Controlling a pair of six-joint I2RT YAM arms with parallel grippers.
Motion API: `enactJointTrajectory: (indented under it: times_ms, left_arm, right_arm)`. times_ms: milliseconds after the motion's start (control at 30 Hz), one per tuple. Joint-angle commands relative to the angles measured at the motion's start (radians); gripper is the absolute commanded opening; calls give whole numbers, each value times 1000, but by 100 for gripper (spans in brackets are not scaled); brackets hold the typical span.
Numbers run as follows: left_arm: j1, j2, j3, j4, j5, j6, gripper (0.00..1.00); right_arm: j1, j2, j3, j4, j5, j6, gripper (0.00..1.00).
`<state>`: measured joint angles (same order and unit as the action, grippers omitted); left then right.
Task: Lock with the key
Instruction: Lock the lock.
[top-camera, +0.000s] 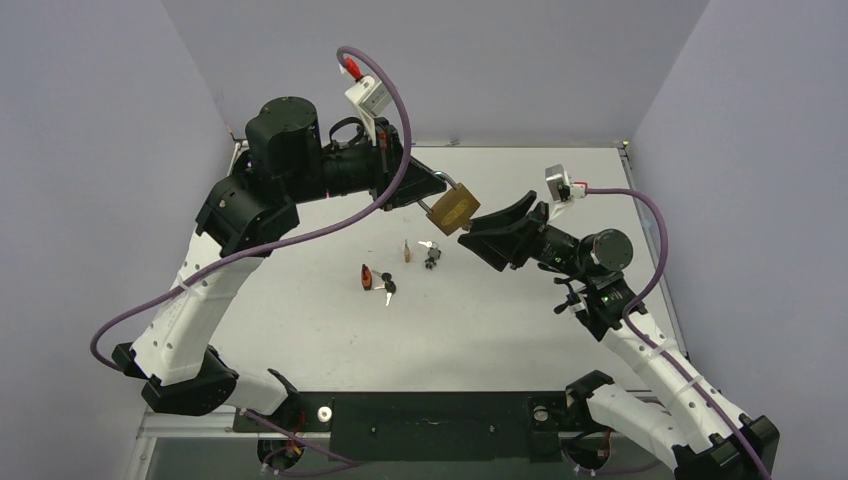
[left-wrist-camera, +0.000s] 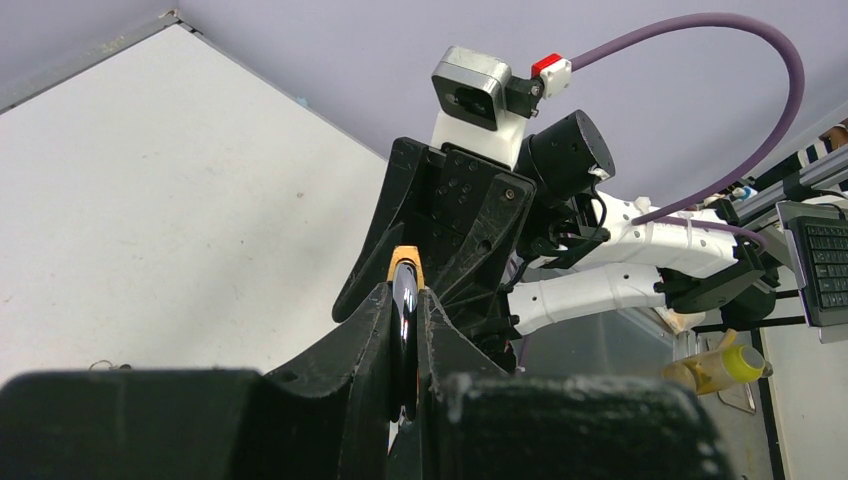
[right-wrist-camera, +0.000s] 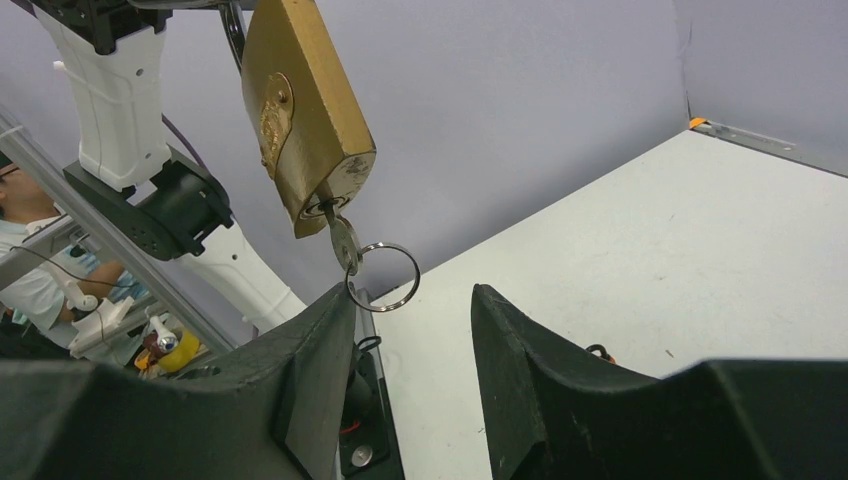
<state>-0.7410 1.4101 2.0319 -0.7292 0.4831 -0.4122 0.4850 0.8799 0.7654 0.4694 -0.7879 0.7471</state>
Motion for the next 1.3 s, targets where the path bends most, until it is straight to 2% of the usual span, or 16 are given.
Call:
enactJointTrajectory:
  times_ms: [0, 467, 533, 767, 833, 867, 1267]
  left_arm:
    - [-2, -17, 67, 140, 27, -27, 0]
    - [-3, -24, 57, 134, 29, -25, 0]
    - [-2, -25, 56, 131, 29, -23, 0]
    - [-1, -32, 50, 127, 43, -19, 0]
    - [0, -35, 48, 124, 53, -16, 0]
    - [1, -35, 48, 122, 64, -12, 0]
    - [73, -36, 96, 142, 91, -21, 0]
  right_arm:
    - [14, 4, 52, 37, 15, -23, 43]
    - [34, 18, 89, 31, 18, -38, 42]
    - [37, 18, 89, 33, 18, -38, 38]
    - [36, 13, 84, 39, 20, -34, 12]
    - [35, 14, 84, 43, 16, -29, 2]
    - [35, 14, 83, 45, 14, -28, 0]
    - [34, -9, 28, 36, 16, -32, 0]
